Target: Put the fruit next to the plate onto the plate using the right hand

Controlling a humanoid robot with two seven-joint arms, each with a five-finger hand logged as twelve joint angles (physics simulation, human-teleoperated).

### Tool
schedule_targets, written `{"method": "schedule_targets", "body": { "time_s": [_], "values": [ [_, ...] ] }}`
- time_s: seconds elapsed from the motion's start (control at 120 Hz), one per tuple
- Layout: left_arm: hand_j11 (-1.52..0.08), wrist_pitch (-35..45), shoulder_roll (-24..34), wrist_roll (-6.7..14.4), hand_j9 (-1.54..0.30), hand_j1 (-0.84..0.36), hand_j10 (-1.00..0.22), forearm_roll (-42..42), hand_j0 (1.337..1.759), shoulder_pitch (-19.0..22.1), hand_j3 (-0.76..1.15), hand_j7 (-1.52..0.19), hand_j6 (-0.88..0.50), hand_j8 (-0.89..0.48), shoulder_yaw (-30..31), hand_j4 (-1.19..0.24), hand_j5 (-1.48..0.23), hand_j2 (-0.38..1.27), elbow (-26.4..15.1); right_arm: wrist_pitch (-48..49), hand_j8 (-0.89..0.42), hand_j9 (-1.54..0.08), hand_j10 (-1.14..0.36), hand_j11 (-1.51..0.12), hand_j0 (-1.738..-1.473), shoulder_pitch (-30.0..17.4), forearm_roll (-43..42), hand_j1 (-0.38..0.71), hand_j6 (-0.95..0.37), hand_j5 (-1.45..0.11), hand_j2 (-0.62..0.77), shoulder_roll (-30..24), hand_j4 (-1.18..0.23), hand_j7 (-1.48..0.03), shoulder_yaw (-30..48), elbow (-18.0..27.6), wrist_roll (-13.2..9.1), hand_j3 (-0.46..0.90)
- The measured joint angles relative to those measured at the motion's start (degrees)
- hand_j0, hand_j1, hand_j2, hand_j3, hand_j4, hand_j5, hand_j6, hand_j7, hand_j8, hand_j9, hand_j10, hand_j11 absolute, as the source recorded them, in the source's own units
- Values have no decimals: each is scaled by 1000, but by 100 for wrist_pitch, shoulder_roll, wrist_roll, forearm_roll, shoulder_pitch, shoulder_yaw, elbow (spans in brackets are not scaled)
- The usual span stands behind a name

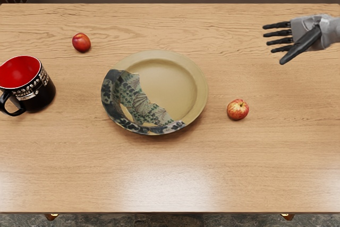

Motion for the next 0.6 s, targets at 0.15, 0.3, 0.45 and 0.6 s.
{"method": "schedule_targets", "body": {
  "time_s": [0.15,0.3,0.45,0.6],
  "values": [
    [0,0,0,0,0,349,0,0,1658,0,0,0,-1,-1,0,-1,0,0,0,1,1,0,1,0,-1658,10,-55,-349,1,0,0,-33,0,0,2,298,0,0],
    [0,0,0,0,0,349,0,0,1658,0,0,0,-1,-1,0,-1,0,0,0,-222,0,0,0,0,-1658,1275,-775,-349,0,0,0,9,0,0,-1323,1502,0,0],
    [0,0,0,0,0,349,-1,-1,1658,0,0,0,-1,-1,0,-1,0,0,0,-871,-1,0,-1,0,-1658,3743,206,-349,-1,0,0,975,-1,0,-4728,2011,0,0],
    [0,0,0,0,0,349,-1,0,1658,0,0,0,-1,-1,1,-1,0,0,0,-1657,-1,0,0,0,-1658,5992,1316,-349,-1,0,0,1854,-1,0,-7414,3217,0,0]
  ]
}}
